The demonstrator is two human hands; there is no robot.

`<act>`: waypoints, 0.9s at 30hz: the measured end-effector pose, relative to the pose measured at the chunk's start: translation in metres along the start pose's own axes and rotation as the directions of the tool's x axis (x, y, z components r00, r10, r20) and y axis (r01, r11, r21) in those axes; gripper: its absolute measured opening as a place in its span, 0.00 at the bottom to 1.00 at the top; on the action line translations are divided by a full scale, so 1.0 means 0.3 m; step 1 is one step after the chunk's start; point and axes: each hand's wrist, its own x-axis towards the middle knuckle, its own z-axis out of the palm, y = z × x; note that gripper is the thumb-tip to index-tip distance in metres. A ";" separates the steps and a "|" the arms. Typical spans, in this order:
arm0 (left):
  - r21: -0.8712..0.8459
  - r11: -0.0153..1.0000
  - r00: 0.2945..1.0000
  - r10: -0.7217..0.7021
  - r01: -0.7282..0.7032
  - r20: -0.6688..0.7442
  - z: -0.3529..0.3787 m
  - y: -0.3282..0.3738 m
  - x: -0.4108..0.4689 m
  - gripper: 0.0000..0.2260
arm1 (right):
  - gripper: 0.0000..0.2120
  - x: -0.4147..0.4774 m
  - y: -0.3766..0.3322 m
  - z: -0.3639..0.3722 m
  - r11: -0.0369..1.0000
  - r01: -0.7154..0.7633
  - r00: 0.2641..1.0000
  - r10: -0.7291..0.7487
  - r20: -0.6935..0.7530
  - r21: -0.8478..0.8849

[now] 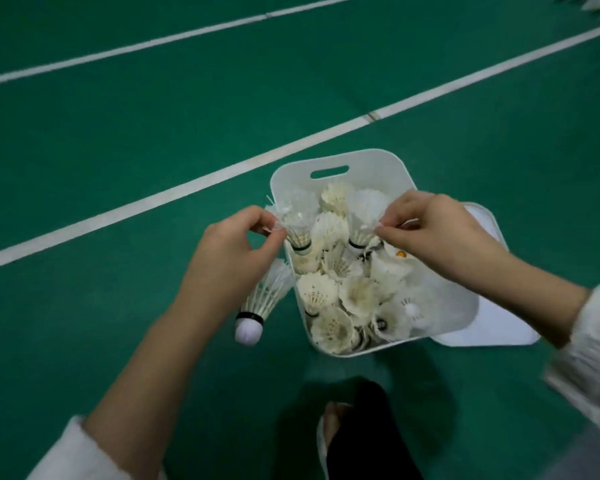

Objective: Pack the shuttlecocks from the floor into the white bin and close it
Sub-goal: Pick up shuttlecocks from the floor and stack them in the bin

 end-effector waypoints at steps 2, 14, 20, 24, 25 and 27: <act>0.021 1.000 0.999 -0.001 0.000 0.045 0.050 0.023 -0.029 0.03 | 0.06 -0.058 0.084 0.018 0.999 0.012 1.000 -0.011 0.018 -0.047; 0.099 0.993 0.980 -0.080 0.062 0.184 0.184 0.061 -0.074 0.01 | 0.11 -0.030 0.290 0.258 0.909 0.194 0.915 -0.033 0.402 -0.369; 0.093 0.994 0.982 -0.070 0.054 0.175 0.170 0.081 -0.054 0.02 | 0.11 -0.063 0.219 0.051 0.969 0.165 0.971 -0.126 0.205 -0.186; 0.038 0.999 0.981 -0.020 0.012 0.192 0.207 0.140 -0.036 0.02 | 0.17 -0.093 0.174 -0.034 0.974 0.226 0.964 -0.225 0.142 0.009; 0.037 0.999 0.977 0.001 -0.009 0.212 0.227 0.154 -0.033 0.02 | 0.14 -0.091 0.174 -0.028 0.968 0.248 0.960 -0.241 0.145 -0.036; 0.057 0.997 0.967 0.034 -0.050 0.252 0.268 0.172 -0.030 0.02 | 0.07 -0.081 0.184 -0.023 0.958 0.255 0.966 -0.246 0.080 -0.132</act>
